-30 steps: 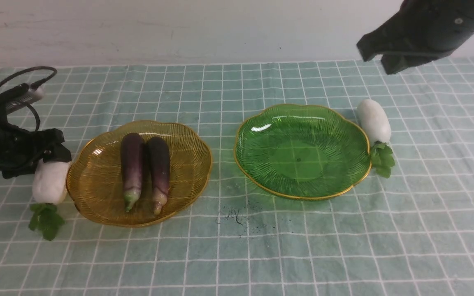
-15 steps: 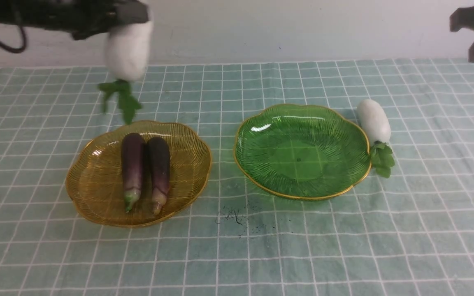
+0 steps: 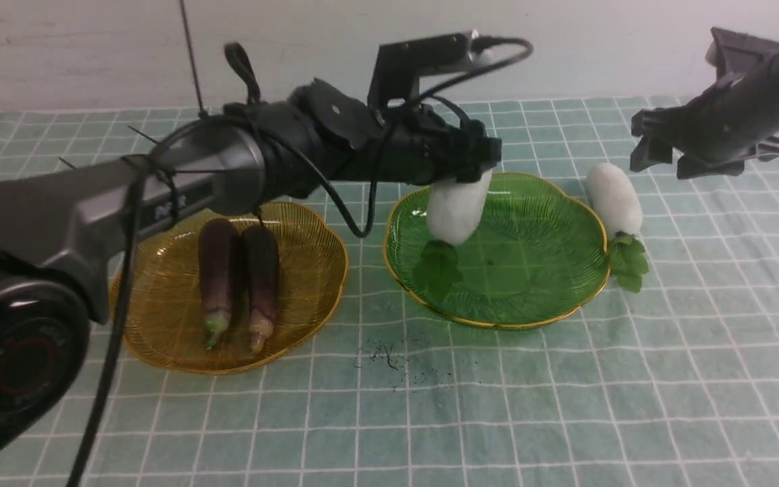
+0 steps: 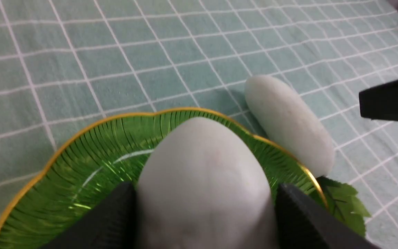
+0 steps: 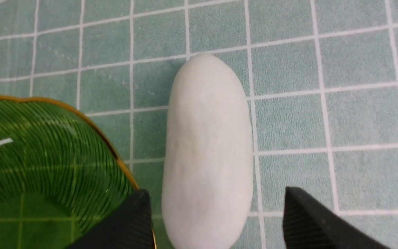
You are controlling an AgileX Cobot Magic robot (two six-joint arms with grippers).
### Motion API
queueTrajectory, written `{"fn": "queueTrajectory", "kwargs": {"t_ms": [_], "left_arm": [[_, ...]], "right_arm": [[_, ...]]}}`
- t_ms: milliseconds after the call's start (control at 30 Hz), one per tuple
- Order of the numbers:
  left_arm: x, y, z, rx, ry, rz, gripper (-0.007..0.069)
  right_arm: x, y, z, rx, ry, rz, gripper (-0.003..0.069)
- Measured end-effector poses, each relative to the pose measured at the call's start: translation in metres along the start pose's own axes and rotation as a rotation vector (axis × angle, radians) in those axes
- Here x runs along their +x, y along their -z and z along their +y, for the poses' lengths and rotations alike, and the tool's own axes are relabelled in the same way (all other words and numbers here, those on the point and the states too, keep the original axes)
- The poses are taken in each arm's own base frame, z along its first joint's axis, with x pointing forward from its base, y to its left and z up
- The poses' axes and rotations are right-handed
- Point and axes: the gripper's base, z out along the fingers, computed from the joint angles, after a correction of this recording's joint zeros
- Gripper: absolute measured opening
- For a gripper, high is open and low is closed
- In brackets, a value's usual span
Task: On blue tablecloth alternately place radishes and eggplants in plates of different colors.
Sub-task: 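Pick up the white radish and place it on the plate, then place the white radish on the plate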
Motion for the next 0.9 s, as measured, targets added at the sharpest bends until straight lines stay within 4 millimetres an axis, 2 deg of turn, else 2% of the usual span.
{"fn": "queueTrajectory", "kwargs": {"t_ms": [67, 167, 300, 433, 567, 600, 633, 733, 833, 900], "left_arm": [[0.011, -0.01, 0.004, -0.007, 0.004, 0.028, 0.0447], [0.015, -0.014, 0.006, -0.009, -0.004, 0.041, 0.0447], [0.015, -0.014, 0.007, -0.01, -0.017, 0.041, 0.0483], [0.016, -0.014, 0.007, -0.005, -0.067, 0.047, 0.0603], [0.014, -0.012, 0.007, -0.003, -0.118, 0.045, 0.0623], [0.011, -0.008, 0.007, 0.007, -0.13, 0.049, 0.0608], [0.004, -0.001, 0.006, 0.02, -0.135, 0.046, 0.0564], [-0.02, 0.028, 0.002, 0.053, -0.164, 0.029, 0.0387], [-0.043, 0.066, 0.0, 0.083, -0.223, 0.031, 0.0148], [-0.056, 0.091, 0.0, 0.087, -0.257, 0.039, 0.0059]], "right_arm": [[0.002, -0.012, -0.002, -0.009, -0.008, -0.009, 0.0566], [0.005, -0.027, -0.004, -0.025, -0.015, -0.019, 0.06], [0.009, -0.045, -0.006, -0.047, -0.028, -0.027, 0.06], [0.018, -0.066, -0.009, -0.074, -0.047, -0.014, 0.0589], [0.023, -0.076, -0.011, -0.08, -0.053, -0.006, 0.0556], [0.023, -0.076, -0.011, -0.08, -0.054, -0.007, 0.0507], [0.022, -0.075, -0.012, -0.077, -0.053, -0.009, 0.0492], [0.018, -0.063, -0.018, -0.065, -0.026, -0.001, 0.0496], [0.006, -0.033, -0.027, -0.065, -0.033, -0.013, 0.0496], [-0.005, -0.001, -0.031, -0.078, -0.049, -0.038, 0.0496]]}}
